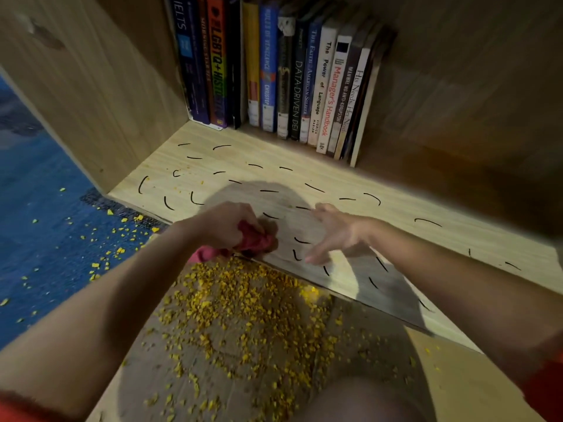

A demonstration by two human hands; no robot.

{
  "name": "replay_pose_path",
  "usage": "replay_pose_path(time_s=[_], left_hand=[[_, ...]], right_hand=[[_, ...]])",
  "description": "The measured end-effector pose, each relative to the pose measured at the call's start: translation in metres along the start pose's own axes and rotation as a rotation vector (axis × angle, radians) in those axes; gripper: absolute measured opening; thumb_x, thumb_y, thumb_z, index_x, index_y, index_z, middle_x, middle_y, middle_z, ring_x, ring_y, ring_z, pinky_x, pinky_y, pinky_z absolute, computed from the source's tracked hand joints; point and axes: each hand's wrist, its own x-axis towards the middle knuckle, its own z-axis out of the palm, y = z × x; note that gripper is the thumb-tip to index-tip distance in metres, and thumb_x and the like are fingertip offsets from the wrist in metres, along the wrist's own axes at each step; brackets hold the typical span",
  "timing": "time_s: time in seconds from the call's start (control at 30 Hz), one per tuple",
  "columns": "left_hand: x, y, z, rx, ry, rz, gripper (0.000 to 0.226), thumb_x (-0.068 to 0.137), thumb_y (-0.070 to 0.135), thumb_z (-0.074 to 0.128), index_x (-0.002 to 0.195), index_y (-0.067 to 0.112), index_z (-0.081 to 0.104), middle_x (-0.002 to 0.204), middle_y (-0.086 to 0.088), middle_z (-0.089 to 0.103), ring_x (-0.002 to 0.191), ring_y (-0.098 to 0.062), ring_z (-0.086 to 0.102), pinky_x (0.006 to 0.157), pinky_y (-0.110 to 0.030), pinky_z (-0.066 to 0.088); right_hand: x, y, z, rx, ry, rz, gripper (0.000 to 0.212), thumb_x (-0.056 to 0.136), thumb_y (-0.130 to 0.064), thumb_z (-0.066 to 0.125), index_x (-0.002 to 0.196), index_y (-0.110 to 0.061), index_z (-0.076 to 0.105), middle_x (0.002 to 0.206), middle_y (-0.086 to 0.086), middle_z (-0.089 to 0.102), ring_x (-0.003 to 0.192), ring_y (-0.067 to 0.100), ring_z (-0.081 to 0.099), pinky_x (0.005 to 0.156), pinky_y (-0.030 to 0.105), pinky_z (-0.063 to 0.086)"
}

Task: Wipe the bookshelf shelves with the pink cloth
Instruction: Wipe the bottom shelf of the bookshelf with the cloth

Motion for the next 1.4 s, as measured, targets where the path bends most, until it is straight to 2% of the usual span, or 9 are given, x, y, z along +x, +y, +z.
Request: replay_pose_path(time_s=[0.13, 0.23, 0.3, 0.53, 0.87, 1.0, 1.13, 1.3, 1.4], left_hand=[[-0.01, 0.002, 0.001, -0.006, 0.245, -0.041, 0.05, 0.077, -0.007, 0.05, 0.118, 0.016, 0.066, 0.122, -0.012, 0.053, 0.115, -0.028, 0.049, 0.102, -0.026, 0.033], [-0.023, 0.003, 0.009, 0.001, 0.067, -0.039, 0.043, 0.076, 0.009, 0.055, 0.103, 0.038, 0.07, 0.111, -0.009, 0.061, 0.104, -0.031, 0.059, 0.093, -0.041, 0.047], [-0.034, 0.006, 0.011, -0.013, 0.067, -0.054, 0.03, 0.079, 0.01, 0.061, 0.101, 0.027, 0.073, 0.107, -0.007, 0.064, 0.1, -0.027, 0.06, 0.088, -0.034, 0.049], [-0.053, 0.021, 0.007, -0.202, 0.491, -0.187, 0.043, 0.079, -0.009, 0.05, 0.111, 0.011, 0.069, 0.112, -0.01, 0.065, 0.098, -0.023, 0.058, 0.08, -0.022, 0.042], [-0.071, 0.06, 0.029, -0.516, 0.614, -0.329, 0.037, 0.076, 0.002, 0.068, 0.113, 0.003, 0.061, 0.118, -0.009, 0.06, 0.111, -0.021, 0.056, 0.079, -0.014, 0.038], [-0.065, 0.08, 0.036, -0.621, 0.698, -0.358, 0.044, 0.074, 0.006, 0.075, 0.114, 0.001, 0.059, 0.116, -0.012, 0.06, 0.11, -0.024, 0.056, 0.075, -0.017, 0.038], [-0.046, 0.085, 0.031, -0.761, 0.734, -0.457, 0.049, 0.076, 0.011, 0.076, 0.12, 0.004, 0.056, 0.117, -0.008, 0.059, 0.113, -0.021, 0.055, 0.079, -0.018, 0.039], [-0.013, 0.094, 0.024, -0.873, 0.72, -0.664, 0.028, 0.09, 0.019, 0.055, 0.111, 0.004, 0.066, 0.112, -0.016, 0.065, 0.11, -0.03, 0.059, 0.09, -0.032, 0.047], [-0.01, 0.109, 0.02, -0.954, 0.727, -0.731, 0.031, 0.093, 0.02, 0.046, 0.112, 0.009, 0.068, 0.114, -0.015, 0.065, 0.111, -0.03, 0.057, 0.09, -0.029, 0.044]], right_hand=[[-0.021, -0.026, 0.018, -0.068, 0.153, -0.155, 0.096, 0.074, -0.043, 0.075, 0.148, -0.013, 0.022, 0.153, 0.01, 0.015, 0.142, 0.024, 0.014, 0.116, 0.04, 0.006], [-0.028, -0.043, 0.027, -0.211, 0.177, -0.163, 0.086, 0.079, -0.041, 0.07, 0.146, -0.011, 0.025, 0.156, 0.009, 0.009, 0.144, 0.022, 0.012, 0.115, 0.042, 0.005], [-0.034, -0.047, 0.027, -0.25, 0.169, -0.147, 0.08, 0.081, -0.039, 0.068, 0.145, -0.011, 0.027, 0.154, 0.009, 0.015, 0.142, 0.023, 0.016, 0.115, 0.042, 0.007], [-0.064, -0.053, 0.004, -0.277, 0.126, -0.135, 0.065, 0.087, -0.03, 0.064, 0.141, -0.006, 0.037, 0.14, 0.015, 0.043, 0.124, 0.03, 0.045, 0.098, 0.03, 0.039], [-0.096, -0.047, 0.037, 0.105, 0.074, -0.242, 0.054, 0.089, -0.015, 0.063, 0.138, -0.007, 0.041, 0.112, 0.021, 0.064, 0.079, 0.024, 0.055, 0.066, 0.027, 0.04], [-0.105, -0.06, 0.048, 0.463, 0.032, -0.357, 0.052, 0.086, 0.002, 0.061, 0.132, -0.009, 0.04, 0.091, 0.005, 0.058, 0.06, 0.003, 0.053, 0.049, 0.008, 0.039], [-0.092, -0.065, 0.045, 0.597, 0.122, -0.365, 0.069, 0.081, 0.003, 0.066, 0.139, -0.009, 0.031, 0.098, -0.003, 0.057, 0.071, 0.001, 0.054, 0.053, 0.007, 0.044], [-0.06, -0.059, 0.035, 0.573, 0.331, -0.269, 0.058, 0.08, -0.001, 0.067, 0.134, -0.006, 0.046, 0.122, 0.011, 0.059, 0.113, 0.024, 0.055, 0.095, 0.029, 0.043], [-0.06, -0.053, 0.019, 0.632, 0.334, -0.175, 0.052, 0.081, 0.006, 0.058, 0.131, -0.004, 0.049, 0.127, 0.015, 0.057, 0.114, 0.026, 0.055, 0.088, 0.024, 0.042]])
